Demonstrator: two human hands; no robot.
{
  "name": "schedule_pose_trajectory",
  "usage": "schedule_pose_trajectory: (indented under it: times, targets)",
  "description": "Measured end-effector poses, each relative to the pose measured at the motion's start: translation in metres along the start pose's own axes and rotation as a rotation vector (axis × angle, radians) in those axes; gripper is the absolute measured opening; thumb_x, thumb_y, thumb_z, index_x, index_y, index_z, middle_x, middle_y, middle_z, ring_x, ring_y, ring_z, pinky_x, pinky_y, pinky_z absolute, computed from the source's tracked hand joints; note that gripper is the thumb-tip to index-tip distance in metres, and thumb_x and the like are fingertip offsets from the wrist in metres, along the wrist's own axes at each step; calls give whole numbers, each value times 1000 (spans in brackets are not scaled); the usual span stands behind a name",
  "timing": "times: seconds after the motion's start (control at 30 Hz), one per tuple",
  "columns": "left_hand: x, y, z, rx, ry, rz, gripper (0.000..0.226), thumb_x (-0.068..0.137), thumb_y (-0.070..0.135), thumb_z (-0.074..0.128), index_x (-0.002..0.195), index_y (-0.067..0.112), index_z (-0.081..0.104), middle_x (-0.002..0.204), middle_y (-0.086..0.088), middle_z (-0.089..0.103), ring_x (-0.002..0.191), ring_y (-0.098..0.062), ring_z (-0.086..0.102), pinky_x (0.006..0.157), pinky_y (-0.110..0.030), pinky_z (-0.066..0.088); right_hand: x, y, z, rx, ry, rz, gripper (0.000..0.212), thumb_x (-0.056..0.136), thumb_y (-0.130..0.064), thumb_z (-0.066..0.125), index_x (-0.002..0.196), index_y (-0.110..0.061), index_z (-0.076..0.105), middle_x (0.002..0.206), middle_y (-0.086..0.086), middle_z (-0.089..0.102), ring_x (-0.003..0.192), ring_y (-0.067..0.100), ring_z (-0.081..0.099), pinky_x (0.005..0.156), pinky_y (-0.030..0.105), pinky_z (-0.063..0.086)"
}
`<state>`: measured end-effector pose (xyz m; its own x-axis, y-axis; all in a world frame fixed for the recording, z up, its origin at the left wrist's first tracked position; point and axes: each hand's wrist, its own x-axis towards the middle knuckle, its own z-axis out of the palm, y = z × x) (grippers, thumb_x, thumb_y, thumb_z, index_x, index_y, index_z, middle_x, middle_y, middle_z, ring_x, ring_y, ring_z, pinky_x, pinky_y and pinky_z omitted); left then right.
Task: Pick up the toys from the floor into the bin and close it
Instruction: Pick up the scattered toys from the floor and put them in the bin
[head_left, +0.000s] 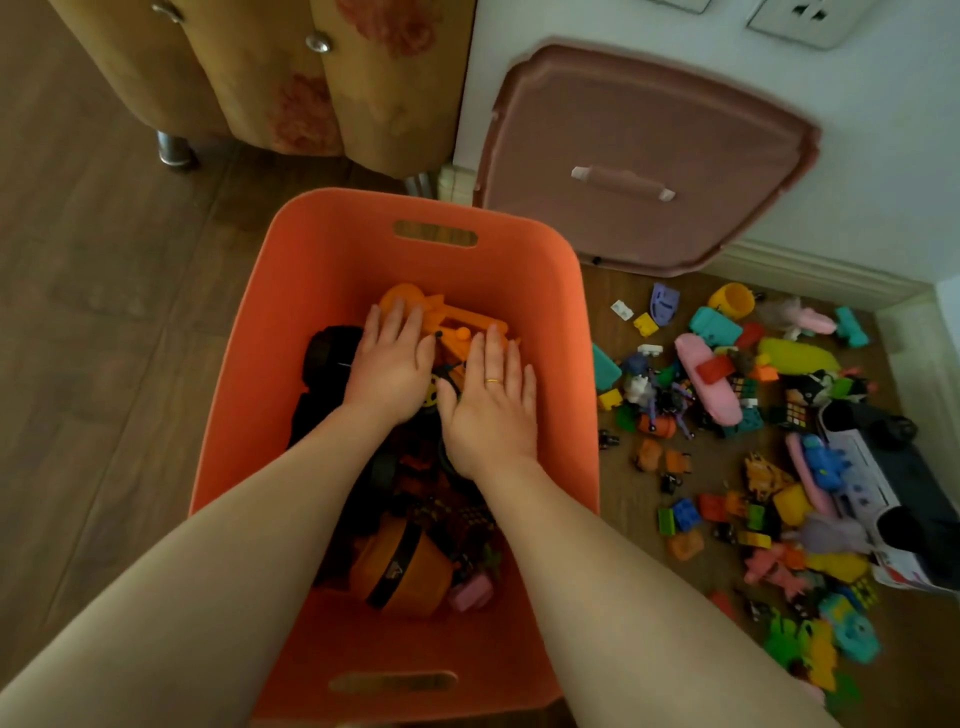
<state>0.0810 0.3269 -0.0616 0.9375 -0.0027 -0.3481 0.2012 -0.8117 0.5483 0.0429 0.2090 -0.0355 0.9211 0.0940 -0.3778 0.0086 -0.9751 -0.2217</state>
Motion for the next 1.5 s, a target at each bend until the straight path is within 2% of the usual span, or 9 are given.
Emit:
schedule_pose_trajectory:
  times: [0.2,0.37,0.5,0.67,0.93,1.07,1.17,1.37,1.5]
  targets:
    - [-26,30,-22,-94,54,165,48,101,24,31,147,12,24,154,-10,23,143,-24,16,116,-36,14,3,10,-45,122,-175,-42,55,101,-30,29,151,-13,11,160,6,-8,146,27,4,119,40,12]
    - [-60,80,-24,-51,178,496,35,93,13,45,127,6,53,129,-10,54,126,-30,42,106,-28,25,-49,63,-110,201,287,-395,33,90,-5,40,113,-3,63,124,12,59,118,26,51,97,31,38]
    - [-75,149,-8,43,83,773,33,88,12,48,118,8,61,118,-8,62,122,-26,47,104,-25,26,-71,167,-117,185,312,-147,28,86,-8,40,97,-4,65,109,13,61,107,28,54,95,40,43]
    - [-80,226,45,164,-83,918,32,90,15,50,122,13,59,124,-4,57,127,-21,40,108,-34,32,-106,308,-90,24,216,222,22,93,-8,45,109,-3,60,121,15,53,113,34,48,90,40,42]
    - [-58,314,165,336,-432,591,52,95,21,45,144,14,28,147,-7,29,131,-25,35,105,-37,35,-131,460,-85,-5,160,494,66,93,-25,52,146,0,21,151,21,27,140,34,25,113,40,25]
    - [-34,330,213,267,-406,336,62,94,22,48,148,16,18,155,-8,16,134,-30,32,105,-38,34,-102,496,-88,-10,90,482,70,96,-36,45,150,-8,10,157,15,13,145,32,13,117,40,15]
    - [-16,331,238,518,-338,357,68,94,34,47,150,26,9,158,-5,3,138,-37,23,107,-47,34,-82,518,-83,76,-1,572,75,95,-48,41,151,-13,6,158,15,6,145,35,4,117,44,10]
    - [21,342,258,737,-205,268,86,86,46,58,147,38,-3,156,-5,-15,136,-51,4,105,-62,25,-67,540,-70,189,-168,720,118,68,-85,43,148,-23,-18,156,23,-10,144,40,-7,113,55,-4]
    - [36,343,272,802,-280,161,88,82,55,60,147,39,2,156,-6,-15,136,-54,-4,102,-64,28,-75,535,-59,95,-126,667,131,64,-71,66,145,-23,-25,154,27,-9,143,43,-6,111,60,0]
